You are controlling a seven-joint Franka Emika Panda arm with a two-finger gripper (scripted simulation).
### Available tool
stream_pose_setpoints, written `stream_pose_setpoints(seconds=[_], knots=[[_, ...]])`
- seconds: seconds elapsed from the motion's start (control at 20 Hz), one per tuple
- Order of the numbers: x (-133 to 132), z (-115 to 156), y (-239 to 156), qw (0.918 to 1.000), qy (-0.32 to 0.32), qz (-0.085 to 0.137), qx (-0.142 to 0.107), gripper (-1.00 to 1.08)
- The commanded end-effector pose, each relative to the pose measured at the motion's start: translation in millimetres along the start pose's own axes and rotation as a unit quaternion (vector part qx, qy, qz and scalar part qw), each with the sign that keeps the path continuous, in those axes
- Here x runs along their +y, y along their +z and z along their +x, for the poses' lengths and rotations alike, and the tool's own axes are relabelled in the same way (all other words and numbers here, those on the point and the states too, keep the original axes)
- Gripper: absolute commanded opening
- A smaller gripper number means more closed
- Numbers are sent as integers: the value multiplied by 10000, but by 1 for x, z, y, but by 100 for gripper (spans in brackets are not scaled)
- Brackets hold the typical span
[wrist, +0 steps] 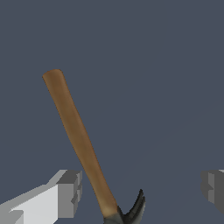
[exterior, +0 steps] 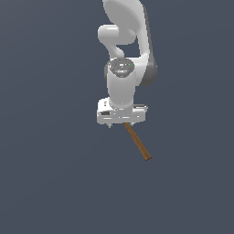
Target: Pick up the object and move it to a goal position.
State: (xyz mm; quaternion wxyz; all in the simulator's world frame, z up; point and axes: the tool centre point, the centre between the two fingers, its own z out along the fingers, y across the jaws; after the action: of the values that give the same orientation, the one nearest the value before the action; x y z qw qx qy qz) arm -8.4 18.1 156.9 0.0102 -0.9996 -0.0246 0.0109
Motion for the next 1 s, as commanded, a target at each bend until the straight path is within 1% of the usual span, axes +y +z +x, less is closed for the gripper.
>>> stream_pose_setpoints(seconds=[0.0, 0.15, 0.4, 0.7, 0.95], knots=[[0, 0, 0, 10000, 0, 0, 0, 100], [3, -3, 3, 10000, 22, 17, -47, 100], [14, -12, 11, 9997, 100, 82, -212, 100], [13, -12, 14, 9997, 64, 72, -202, 100], [5, -13, 25, 9998, -112, 32, -163, 100]])
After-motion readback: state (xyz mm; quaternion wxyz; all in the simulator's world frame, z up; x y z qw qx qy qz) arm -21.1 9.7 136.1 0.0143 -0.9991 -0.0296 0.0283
